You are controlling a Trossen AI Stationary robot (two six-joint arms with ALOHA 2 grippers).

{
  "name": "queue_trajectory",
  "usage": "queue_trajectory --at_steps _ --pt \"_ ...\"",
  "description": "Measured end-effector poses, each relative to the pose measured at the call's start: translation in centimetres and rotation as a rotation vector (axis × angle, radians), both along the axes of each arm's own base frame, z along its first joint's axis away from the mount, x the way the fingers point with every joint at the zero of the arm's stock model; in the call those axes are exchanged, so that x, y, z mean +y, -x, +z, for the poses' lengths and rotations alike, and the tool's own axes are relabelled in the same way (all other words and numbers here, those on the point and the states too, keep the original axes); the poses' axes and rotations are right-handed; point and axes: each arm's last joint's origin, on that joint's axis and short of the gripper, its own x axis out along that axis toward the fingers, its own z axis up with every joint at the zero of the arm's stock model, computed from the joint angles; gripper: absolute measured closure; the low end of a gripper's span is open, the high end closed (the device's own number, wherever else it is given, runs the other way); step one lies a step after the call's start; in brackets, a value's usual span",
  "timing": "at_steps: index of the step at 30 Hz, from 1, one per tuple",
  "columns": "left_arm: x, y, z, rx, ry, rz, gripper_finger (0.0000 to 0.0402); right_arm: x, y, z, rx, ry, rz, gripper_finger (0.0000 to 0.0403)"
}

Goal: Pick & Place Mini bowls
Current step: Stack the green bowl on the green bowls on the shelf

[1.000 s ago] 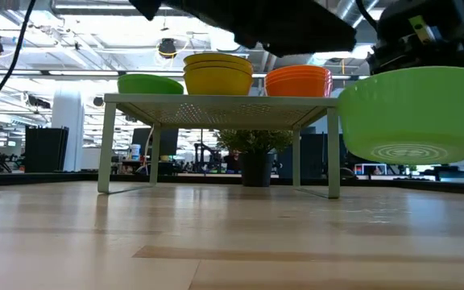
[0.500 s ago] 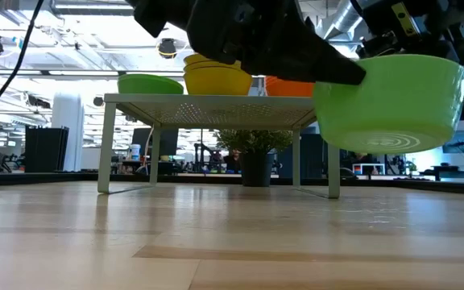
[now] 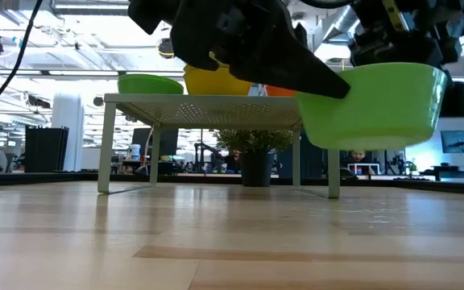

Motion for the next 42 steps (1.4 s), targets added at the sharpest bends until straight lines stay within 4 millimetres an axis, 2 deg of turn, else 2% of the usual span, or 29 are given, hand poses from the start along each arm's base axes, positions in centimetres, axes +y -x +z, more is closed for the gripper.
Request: queue_trajectory --at_steps 6,12,17,21,27,31,38,42 --pt "0.2 -0.1 0.0 -0.002 -0.004 0.006 0.0352 0.1 -0.7 2.4 0.059 0.099 -0.004 0.0403" --pt "-0.6 0.3 0.0 0.012 0.004 -0.024 0.0390 1.5 -4.0 3.0 0.131 0.178 0.117 0.0403" --pt "-1.7 1.1 1.3 -0.015 -0.007 -0.022 0.0390 1.8 -5.8 4.2 0.221 0.276 0.202 0.0398" --pt "-2.7 2.4 2.9 -0.015 -0.043 0.000 0.0392 2.4 -6.7 5.7 0.147 0.286 0.234 0.0375" --pt "-2.9 3.3 4.5 -0.022 -0.032 0.034 0.0391 2.5 -6.8 8.5 0.036 0.311 0.287 0.0342" --pt "-3.0 3.7 4.8 -0.005 -0.010 0.049 0.0393 2.5 -6.7 9.5 0.000 0.318 0.309 0.0331" --pt "-3.8 4.5 5.6 0.010 0.048 0.064 0.0393 2.5 -6.5 9.2 0.046 0.316 0.326 0.0318" --pt "-4.5 5.7 6.3 0.063 0.095 0.081 0.0391 2.7 -6.1 9.5 0.042 0.320 0.336 0.0315"
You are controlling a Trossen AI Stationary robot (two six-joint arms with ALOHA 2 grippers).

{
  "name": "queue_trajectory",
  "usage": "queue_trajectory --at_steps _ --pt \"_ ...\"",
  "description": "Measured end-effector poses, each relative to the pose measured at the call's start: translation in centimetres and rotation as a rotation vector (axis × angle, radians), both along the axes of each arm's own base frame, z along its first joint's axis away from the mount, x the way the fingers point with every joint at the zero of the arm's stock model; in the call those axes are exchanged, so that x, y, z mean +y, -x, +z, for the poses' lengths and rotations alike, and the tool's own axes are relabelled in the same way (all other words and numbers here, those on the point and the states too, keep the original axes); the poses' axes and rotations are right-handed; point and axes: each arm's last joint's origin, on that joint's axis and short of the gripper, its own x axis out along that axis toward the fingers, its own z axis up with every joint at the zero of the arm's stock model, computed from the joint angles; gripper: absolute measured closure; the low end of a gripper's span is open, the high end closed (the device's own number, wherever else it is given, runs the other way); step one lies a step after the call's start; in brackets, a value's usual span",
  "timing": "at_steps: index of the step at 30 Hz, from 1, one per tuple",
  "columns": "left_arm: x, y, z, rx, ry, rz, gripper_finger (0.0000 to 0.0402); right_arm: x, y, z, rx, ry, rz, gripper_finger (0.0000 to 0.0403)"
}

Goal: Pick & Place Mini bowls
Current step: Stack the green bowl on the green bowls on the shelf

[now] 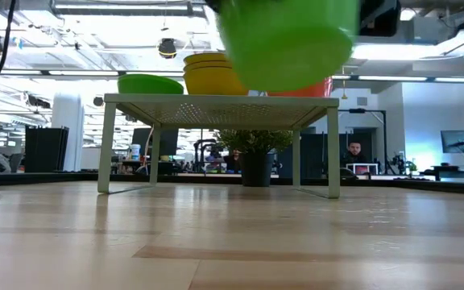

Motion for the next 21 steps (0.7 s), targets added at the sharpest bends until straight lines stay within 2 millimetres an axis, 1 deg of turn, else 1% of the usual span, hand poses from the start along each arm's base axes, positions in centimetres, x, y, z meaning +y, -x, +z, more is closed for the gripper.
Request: queue_trajectory --at_steps 3,5,8,11,14,16,19,21 --pt "-0.5 1.5 0.7 0.059 0.016 0.026 0.0392 0.4 0.4 0.3 -0.018 0.034 0.069 0.0315" --pt "-0.9 2.6 1.5 0.060 -0.006 0.058 0.0393 0.9 0.6 0.3 -0.022 0.054 0.124 0.0315" --pt "-1.0 4.3 3.4 0.019 -0.040 0.118 0.0392 1.7 1.0 0.3 -0.025 0.066 0.176 0.0315" --pt "-0.6 6.1 5.7 -0.039 -0.049 0.185 0.0390 2.3 1.2 0.2 -0.027 0.078 0.217 0.0315" --pt "0.5 7.9 8.5 -0.114 -0.053 0.251 0.0393 2.7 1.4 0.2 -0.029 0.081 0.230 0.0316" --pt "1.5 9.1 10.0 -0.144 -0.037 0.292 0.0393 2.8 1.4 0.2 -0.031 0.087 0.229 0.0316" --pt "3.5 10.7 11.9 -0.176 0.002 0.376 0.0391 2.5 1.3 0.2 -0.030 0.086 0.220 0.0316" --pt "4.9 11.8 12.8 -0.174 0.007 0.424 0.0391 2.2 1.2 0.2 -0.027 0.087 0.212 0.0316"
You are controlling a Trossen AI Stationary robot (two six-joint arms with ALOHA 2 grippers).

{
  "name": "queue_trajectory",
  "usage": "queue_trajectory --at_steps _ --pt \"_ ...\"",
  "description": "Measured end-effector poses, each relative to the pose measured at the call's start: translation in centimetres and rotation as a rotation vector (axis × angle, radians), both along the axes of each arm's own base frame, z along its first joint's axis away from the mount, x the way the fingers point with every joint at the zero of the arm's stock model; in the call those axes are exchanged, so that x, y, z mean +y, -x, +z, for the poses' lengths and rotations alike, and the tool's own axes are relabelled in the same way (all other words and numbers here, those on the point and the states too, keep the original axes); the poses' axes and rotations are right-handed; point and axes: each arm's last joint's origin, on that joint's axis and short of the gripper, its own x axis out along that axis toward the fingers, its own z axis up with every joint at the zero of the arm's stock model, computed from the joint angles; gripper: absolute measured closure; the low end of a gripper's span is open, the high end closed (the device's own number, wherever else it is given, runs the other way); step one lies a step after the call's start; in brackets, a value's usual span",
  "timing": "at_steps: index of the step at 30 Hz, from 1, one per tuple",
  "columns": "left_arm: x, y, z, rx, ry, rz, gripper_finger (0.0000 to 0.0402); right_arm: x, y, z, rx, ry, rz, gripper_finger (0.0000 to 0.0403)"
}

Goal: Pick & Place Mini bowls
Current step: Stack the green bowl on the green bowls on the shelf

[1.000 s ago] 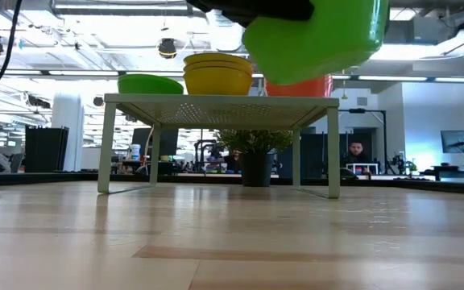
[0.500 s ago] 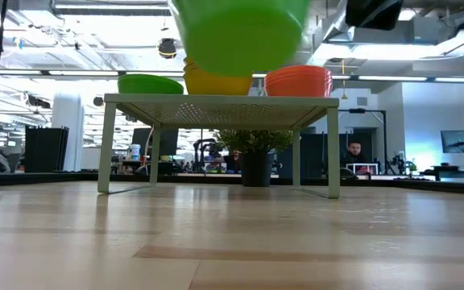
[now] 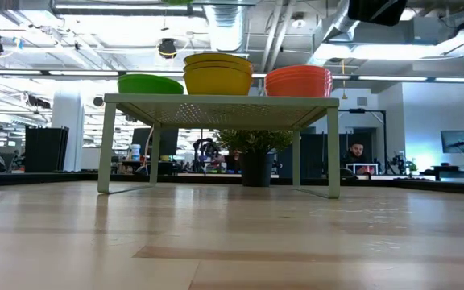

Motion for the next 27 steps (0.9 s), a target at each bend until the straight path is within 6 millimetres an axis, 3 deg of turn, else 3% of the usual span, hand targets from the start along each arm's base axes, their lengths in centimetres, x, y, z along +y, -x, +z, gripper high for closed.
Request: queue_trajectory --at_steps 9,24,27 --pt "4.6 2.4 1.3 0.047 0.016 0.146 0.0391 -0.1 0.0 -0.1 0.004 0.027 0.043 0.0316" --pt "10.5 2.3 -0.4 0.254 -0.030 0.409 0.0393 -0.4 -0.1 -0.1 0.000 0.042 0.056 0.0316" --pt "11.5 2.1 -1.5 0.289 0.014 0.442 0.0390 -0.4 -0.1 -0.1 0.000 0.041 0.056 0.0316"
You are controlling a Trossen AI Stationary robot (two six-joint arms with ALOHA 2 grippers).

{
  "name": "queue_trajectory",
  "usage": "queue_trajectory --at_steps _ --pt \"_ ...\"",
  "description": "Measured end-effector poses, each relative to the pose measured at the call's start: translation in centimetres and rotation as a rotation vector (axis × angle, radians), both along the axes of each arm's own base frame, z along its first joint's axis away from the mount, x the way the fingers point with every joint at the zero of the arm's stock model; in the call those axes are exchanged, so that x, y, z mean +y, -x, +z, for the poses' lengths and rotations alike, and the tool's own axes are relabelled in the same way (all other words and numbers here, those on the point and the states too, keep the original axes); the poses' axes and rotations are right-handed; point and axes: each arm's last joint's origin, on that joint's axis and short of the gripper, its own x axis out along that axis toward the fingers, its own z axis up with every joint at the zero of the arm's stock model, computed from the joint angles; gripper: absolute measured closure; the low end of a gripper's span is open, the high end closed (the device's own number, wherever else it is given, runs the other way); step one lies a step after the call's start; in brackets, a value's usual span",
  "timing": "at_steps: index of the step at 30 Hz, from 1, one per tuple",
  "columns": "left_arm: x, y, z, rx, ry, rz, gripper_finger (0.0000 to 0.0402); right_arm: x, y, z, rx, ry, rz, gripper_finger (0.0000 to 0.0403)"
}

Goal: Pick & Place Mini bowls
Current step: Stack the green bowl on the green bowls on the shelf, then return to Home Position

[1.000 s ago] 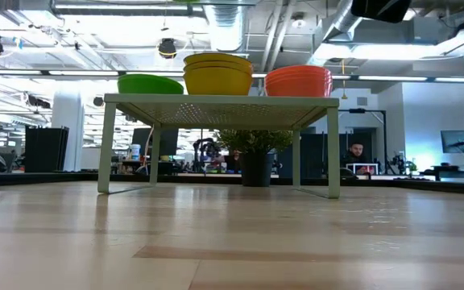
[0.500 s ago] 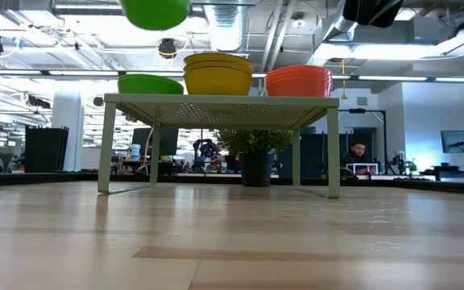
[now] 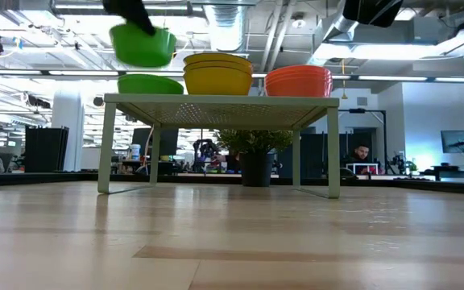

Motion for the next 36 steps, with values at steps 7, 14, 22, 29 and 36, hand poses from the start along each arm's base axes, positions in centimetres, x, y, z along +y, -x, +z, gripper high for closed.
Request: queue_trajectory --at_steps 7,14,22,29,36 --pt "0.9 -0.6 -3.0 0.027 0.026 0.021 0.0391 0.0 0.0 0.0 0.000 0.000 0.000 0.0316" --pt "0.7 -1.4 -3.3 -0.043 0.063 -0.043 0.0392 0.0 0.0 0.0 -0.001 0.000 0.000 0.0316" --pt "0.7 -1.3 -4.9 0.000 0.068 -0.040 0.0390 0.0 0.0 0.0 0.000 0.000 0.000 0.0316" --pt "0.7 -1.4 -5.2 -0.013 0.064 -0.035 0.0370 0.0 0.0 0.0 0.000 0.000 0.000 0.0316" --pt "0.7 -1.5 -5.1 -0.034 0.065 -0.035 0.0338 0.0 0.0 0.0 0.000 0.000 0.000 0.0316"
